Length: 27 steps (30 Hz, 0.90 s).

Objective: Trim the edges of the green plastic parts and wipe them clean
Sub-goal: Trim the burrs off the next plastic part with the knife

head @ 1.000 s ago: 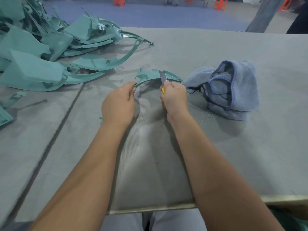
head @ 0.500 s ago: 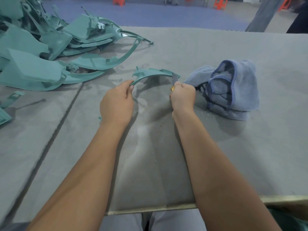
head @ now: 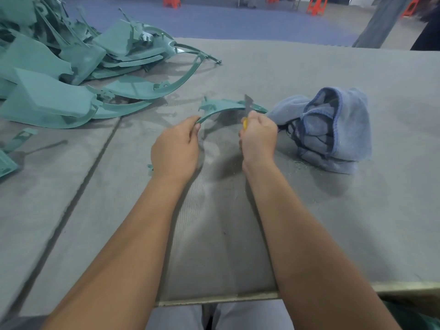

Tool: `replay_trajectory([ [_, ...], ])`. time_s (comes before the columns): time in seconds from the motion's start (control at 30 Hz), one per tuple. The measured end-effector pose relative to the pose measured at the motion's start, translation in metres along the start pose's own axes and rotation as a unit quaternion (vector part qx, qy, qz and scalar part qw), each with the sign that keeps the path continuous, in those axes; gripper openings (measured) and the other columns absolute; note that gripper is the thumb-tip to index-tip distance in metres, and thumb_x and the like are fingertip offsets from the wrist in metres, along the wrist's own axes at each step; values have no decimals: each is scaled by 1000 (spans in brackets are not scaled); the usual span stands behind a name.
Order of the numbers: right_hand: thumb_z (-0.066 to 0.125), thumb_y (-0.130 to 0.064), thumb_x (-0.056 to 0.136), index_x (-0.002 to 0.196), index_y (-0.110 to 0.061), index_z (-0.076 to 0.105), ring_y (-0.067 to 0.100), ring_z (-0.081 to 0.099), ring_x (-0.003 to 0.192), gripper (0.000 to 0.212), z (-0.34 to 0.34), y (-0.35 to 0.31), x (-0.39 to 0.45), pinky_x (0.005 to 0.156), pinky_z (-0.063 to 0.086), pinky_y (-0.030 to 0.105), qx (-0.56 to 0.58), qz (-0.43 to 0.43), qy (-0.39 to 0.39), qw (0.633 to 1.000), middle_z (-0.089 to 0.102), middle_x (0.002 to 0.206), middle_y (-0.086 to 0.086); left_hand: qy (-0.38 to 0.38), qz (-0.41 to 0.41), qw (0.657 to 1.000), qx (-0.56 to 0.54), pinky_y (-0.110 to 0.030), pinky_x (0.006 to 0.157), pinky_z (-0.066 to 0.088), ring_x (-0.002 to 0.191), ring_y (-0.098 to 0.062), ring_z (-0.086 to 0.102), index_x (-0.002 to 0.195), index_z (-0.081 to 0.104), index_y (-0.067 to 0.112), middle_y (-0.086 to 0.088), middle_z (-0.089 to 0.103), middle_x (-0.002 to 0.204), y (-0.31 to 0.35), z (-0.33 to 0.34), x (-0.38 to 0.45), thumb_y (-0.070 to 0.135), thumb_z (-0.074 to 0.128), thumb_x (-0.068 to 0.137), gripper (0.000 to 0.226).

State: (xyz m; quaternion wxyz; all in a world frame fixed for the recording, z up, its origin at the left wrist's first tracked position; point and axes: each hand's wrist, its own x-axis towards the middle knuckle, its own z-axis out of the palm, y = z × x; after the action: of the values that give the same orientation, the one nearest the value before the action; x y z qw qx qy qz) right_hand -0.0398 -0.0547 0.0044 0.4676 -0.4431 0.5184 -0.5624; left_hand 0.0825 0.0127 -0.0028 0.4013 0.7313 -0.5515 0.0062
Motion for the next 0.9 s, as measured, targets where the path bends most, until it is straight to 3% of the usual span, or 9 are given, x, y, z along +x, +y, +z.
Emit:
replay_trajectory([
  [0.17, 41, -17, 99, 60, -17, 45, 11, 31, 47, 39, -12, -5, 6, 44, 25, 24, 28, 16, 27, 999, 40, 53, -3, 4, -3, 1000, -22, -35, 60, 34, 75, -32, 54, 108, 65, 23, -5, 63, 77, -3, -3, 2, 30, 43, 101, 24],
  [0.27, 44, -18, 99, 61, -16, 45, 12, 32, 47, 38, -5, -6, -2, 45, 26, 24, -10, 13, -25, 1000, 39, 51, -3, -4, 3, 1000, -14, -33, 57, 30, 70, -28, 50, 102, 63, 24, 0, 57, 71, -3, -1, 2, 30, 42, 101, 22],
  [0.4, 45, -19, 98, 54, -20, 35, 16, 28, 51, 45, 14, -3, -19, 53, 24, 30, -69, -52, -86, 993, 34, 51, 0, 5, 5, 1000, -10, -32, 58, 29, 68, -24, 45, 105, 64, 25, 0, 58, 73, -2, -1, 1, 30, 42, 101, 22],
  [0.53, 43, -22, 98, 57, -21, 35, 21, 33, 61, 42, 12, -2, -13, 61, 29, 36, -47, -31, -26, 998, 37, 57, 2, 9, 0, 1000, -14, -32, 58, 28, 68, -24, 45, 105, 64, 24, 1, 56, 71, -3, -1, 2, 30, 42, 101, 23],
  [0.67, 42, -18, 98, 54, -22, 35, 18, 34, 56, 45, -1, -1, -2, 61, 29, 35, -43, -24, 21, 999, 39, 55, -3, 2, -6, 1000, -13, -33, 59, 30, 70, -25, 47, 106, 64, 25, 4, 52, 71, -5, 0, 3, 30, 42, 101, 23],
  [0.77, 43, -18, 97, 54, -21, 33, 21, 37, 59, 44, 6, -1, -10, 60, 34, 42, -127, -93, -41, 987, 39, 54, -2, 1, -2, 1000, -3, -33, 60, 31, 72, -27, 48, 110, 64, 25, -3, 61, 79, -4, 0, 4, 31, 42, 101, 24],
  [0.9, 45, -21, 97, 57, -23, 35, 17, 39, 59, 41, 21, 1, -33, 60, 33, 35, -230, -213, -124, 942, 40, 55, -7, 5, 3, 1000, -7, -34, 62, 38, 85, -36, 59, 114, 65, 28, -9, 70, 93, -4, 0, 4, 33, 42, 101, 27],
])
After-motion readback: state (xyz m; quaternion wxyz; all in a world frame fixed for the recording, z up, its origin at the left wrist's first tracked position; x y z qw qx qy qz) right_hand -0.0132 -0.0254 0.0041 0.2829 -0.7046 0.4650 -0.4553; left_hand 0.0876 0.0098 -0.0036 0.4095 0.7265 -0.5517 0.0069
